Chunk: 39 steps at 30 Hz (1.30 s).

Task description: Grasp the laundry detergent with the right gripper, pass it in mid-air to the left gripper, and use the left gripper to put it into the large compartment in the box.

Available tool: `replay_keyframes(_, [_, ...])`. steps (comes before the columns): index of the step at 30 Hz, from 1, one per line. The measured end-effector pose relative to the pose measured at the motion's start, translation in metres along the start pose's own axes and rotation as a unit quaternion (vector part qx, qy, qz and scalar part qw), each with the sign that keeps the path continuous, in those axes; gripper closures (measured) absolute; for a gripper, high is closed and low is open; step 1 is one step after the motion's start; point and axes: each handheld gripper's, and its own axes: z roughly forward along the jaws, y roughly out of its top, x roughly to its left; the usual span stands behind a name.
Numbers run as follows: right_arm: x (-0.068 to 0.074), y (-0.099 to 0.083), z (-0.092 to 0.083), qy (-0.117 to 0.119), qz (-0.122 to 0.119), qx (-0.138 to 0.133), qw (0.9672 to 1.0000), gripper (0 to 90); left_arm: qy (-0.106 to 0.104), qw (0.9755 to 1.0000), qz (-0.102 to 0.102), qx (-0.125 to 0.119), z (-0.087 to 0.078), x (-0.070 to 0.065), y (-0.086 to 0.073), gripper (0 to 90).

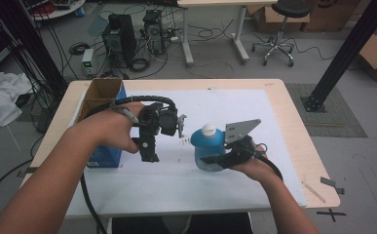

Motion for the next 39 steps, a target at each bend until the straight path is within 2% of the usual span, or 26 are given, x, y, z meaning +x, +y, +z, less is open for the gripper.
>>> replay_keyframes(1, [0.002,0.001,0.009,0.01,-0.004,-0.001,0.9999,45.7,-0.001,1.0,0.001,-0.001,0.0,0.0,0.003,0.1])
replay_keyframes(2, [0.002,0.001,0.009,0.01,-0.004,-0.001,0.9999,45.7,-0.001,1.0,0.001,-0.001,0.0,0.0,0.003,0.1])
replay_keyframes(5, [0.006,0.003,0.025,0.025,-0.008,-0.006,0.9996,45.7,-0.002,1.0,0.004,-0.004,0.001,-0.001,0.006,0.1])
replay_keyframes(11, [0.011,0.007,0.042,0.037,-0.004,-0.023,0.999,45.5,-0.003,0.9999,0.007,-0.008,0.002,-0.002,0.011,0.1])
replay_keyframes(12, [0.013,0.01,0.05,0.04,-0.006,-0.028,0.9988,45.5,-0.004,0.9999,0.008,-0.006,0.002,-0.002,0.012,0.1])
replay_keyframes(20, [0.017,0.021,0.072,0.052,-0.009,-0.038,0.9979,45.5,-0.006,0.9999,0.01,-0.009,0.003,-0.005,0.015,0.1])
replay_keyframes(29, [0.019,0.032,0.087,0.058,-0.009,-0.053,0.9968,45.5,-0.008,0.9998,0.007,-0.014,0.008,-0.008,0.015,0.1])
replay_keyframes(37, [0.021,0.04,0.096,0.061,-0.024,-0.064,0.9959,45.4,-0.012,0.9998,0.002,-0.015,0.013,-0.01,0.014,0.2])
replay_keyframes(38, [0.023,0.04,0.096,0.064,-0.014,-0.06,0.996,45.4,-0.012,0.9998,0.002,-0.015,0.013,-0.01,0.014,0.3])
replay_keyframes(39, [0.023,0.04,0.096,0.062,-0.018,-0.061,0.9961,45.4,-0.012,0.9998,0.001,-0.017,0.013,-0.01,0.013,0.4])
